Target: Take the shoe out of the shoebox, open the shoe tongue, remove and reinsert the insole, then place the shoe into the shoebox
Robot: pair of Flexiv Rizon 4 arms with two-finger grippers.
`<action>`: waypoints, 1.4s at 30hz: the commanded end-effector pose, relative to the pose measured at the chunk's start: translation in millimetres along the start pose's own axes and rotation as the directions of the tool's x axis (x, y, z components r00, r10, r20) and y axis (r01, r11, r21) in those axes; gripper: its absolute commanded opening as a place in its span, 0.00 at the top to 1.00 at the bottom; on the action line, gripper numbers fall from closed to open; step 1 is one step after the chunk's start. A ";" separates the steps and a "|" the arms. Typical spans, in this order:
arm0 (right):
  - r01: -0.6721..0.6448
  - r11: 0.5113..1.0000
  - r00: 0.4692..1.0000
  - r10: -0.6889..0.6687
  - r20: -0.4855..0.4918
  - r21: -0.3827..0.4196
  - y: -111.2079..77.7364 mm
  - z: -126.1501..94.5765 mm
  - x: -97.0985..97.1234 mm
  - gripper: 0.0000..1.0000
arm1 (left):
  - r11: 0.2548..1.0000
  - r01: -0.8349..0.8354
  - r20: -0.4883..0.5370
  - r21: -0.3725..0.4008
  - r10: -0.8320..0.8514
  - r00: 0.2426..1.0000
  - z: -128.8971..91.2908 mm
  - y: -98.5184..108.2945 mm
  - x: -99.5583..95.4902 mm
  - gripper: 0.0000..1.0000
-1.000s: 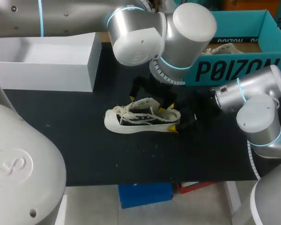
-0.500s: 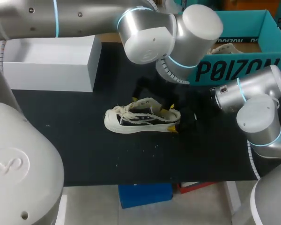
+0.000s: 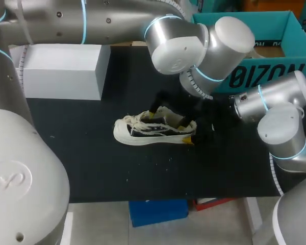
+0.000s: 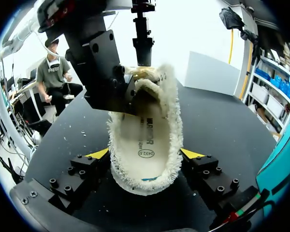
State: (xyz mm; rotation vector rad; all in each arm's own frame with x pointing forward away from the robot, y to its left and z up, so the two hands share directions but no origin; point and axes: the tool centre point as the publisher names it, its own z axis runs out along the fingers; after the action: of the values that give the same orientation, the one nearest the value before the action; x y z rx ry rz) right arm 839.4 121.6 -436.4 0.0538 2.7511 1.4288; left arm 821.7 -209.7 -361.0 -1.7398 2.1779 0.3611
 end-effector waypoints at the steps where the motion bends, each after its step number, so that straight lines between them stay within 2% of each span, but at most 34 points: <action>1: -0.001 1.000 1.000 0.001 0.001 0.001 -2.4 2.8 -1.1 1.00 | 1.000 0.006 0.025 -0.006 -0.005 1.000 3.9 4.5 -0.6 0.00; 5: -0.001 1.000 1.000 0.001 0.001 0.001 -2.4 2.8 -1.1 1.00 | 1.000 0.005 0.039 -0.023 -0.004 0.999 11.9 8.0 -5.6 0.00; 6: -0.001 1.000 1.000 0.001 0.001 0.001 -2.4 2.8 -1.1 1.00 | 1.000 0.006 0.043 -0.025 -0.005 0.999 12.6 8.2 -7.0 0.02; 8: -0.001 1.000 1.000 0.001 0.001 0.001 -2.4 2.8 -1.1 1.00 | 1.000 0.007 0.052 -0.029 -0.006 0.999 14.9 7.9 -8.7 0.13; 11: -0.001 1.000 1.000 0.001 0.001 0.001 -2.4 2.8 -1.1 1.00 | 0.999 0.009 0.066 -0.037 -0.006 0.998 18.7 6.8 -8.9 0.14; 13: -0.001 1.000 1.000 0.001 0.001 0.001 -2.4 2.8 -1.1 1.00 | 0.999 0.008 0.066 -0.040 -0.005 0.998 20.2 5.8 -8.8 0.29; 15: -0.001 1.000 1.000 0.001 0.001 0.001 -2.4 2.8 -1.1 1.00 | 0.999 0.008 0.066 -0.042 -0.006 0.998 20.6 4.8 -8.8 0.51; 18: -0.001 1.000 1.000 0.001 0.001 0.001 -2.4 2.8 -1.1 1.00 | 0.999 0.013 0.071 -0.042 -0.010 0.997 20.5 2.6 -9.5 0.53; 20: -0.001 1.000 1.000 0.001 0.001 0.001 -2.4 2.8 -1.1 1.00 | 0.999 0.015 0.072 -0.042 -0.012 0.997 20.7 1.4 -10.3 0.58; 22: -0.001 1.000 1.000 0.001 0.001 0.001 -2.4 2.8 -1.1 1.00 | 0.999 0.019 0.072 -0.042 -0.016 0.997 21.0 0.3 -11.8 0.77; 25: -0.001 1.000 1.000 0.001 0.001 0.001 -2.4 2.8 -1.1 1.00 | 0.999 0.024 0.074 -0.041 -0.021 0.997 21.0 -0.2 -13.4 1.00; 29: -0.001 1.000 1.000 0.001 0.001 0.001 -2.4 2.8 -1.1 1.00 | 0.999 0.034 0.075 -0.039 -0.031 0.997 19.7 0.1 -17.2 1.00; 42: -0.001 1.000 1.000 0.001 0.001 0.001 -2.4 2.8 -1.1 1.00 | 0.996 0.076 -0.009 0.056 -0.075 0.997 -10.9 -1.9 -32.3 1.00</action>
State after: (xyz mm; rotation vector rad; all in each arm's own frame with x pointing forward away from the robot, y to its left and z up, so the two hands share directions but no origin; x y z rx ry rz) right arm 839.5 121.4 -436.4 0.0541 2.7510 1.4286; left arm 834.2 -194.6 -347.8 -1.7857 2.0876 0.3290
